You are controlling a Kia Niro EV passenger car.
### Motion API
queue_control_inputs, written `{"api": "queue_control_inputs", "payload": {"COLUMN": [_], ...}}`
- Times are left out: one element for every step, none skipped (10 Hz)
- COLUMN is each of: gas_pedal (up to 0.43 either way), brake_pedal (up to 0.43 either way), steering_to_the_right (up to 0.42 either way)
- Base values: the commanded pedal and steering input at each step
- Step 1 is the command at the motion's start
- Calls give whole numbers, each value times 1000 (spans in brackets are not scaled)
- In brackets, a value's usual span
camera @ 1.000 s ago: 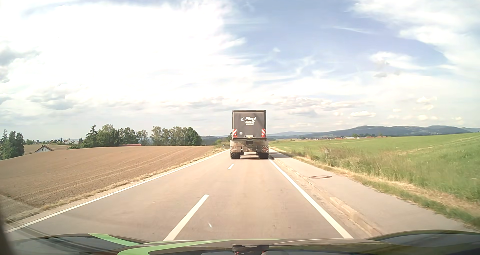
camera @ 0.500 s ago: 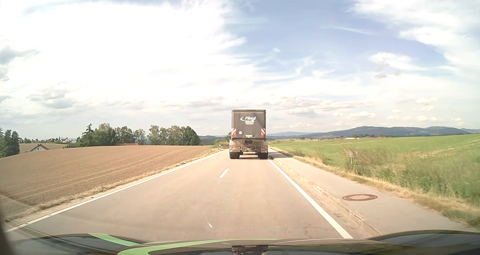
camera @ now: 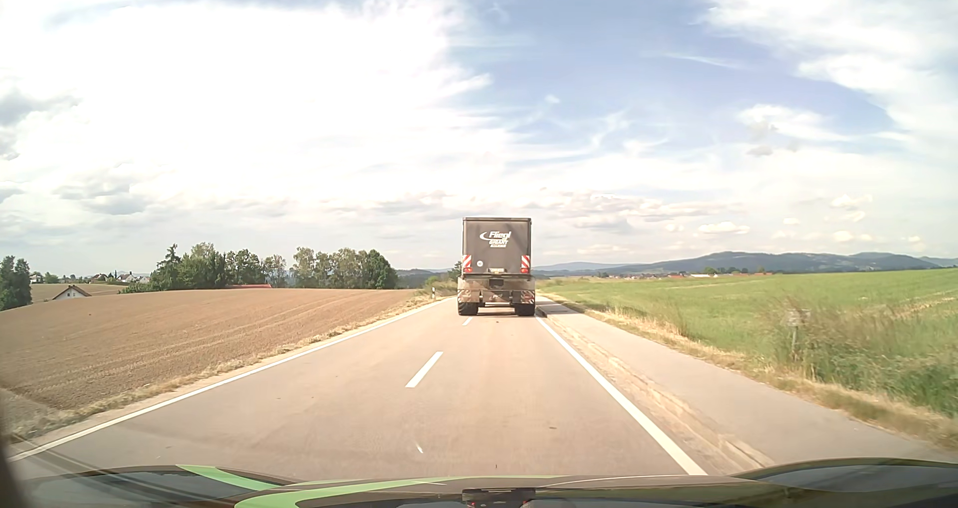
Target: Follow the waypoints while adhering to traffic rules and regulations
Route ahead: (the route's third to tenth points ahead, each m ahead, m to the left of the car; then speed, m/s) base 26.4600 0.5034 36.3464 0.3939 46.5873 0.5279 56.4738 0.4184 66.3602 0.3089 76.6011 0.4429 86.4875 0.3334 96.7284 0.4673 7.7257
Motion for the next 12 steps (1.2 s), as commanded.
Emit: {"api": "queue_control_inputs", "payload": {"gas_pedal": [0,0,0,0,0,0,0,0,0,0,0,0], "brake_pedal": [0,0,0,0,0,0,0,0,0,0,0,0], "steering_to_the_right": [-2,-2,-2,-2,-1,-2,-2,-2,-2,-2,-2,-2]}}
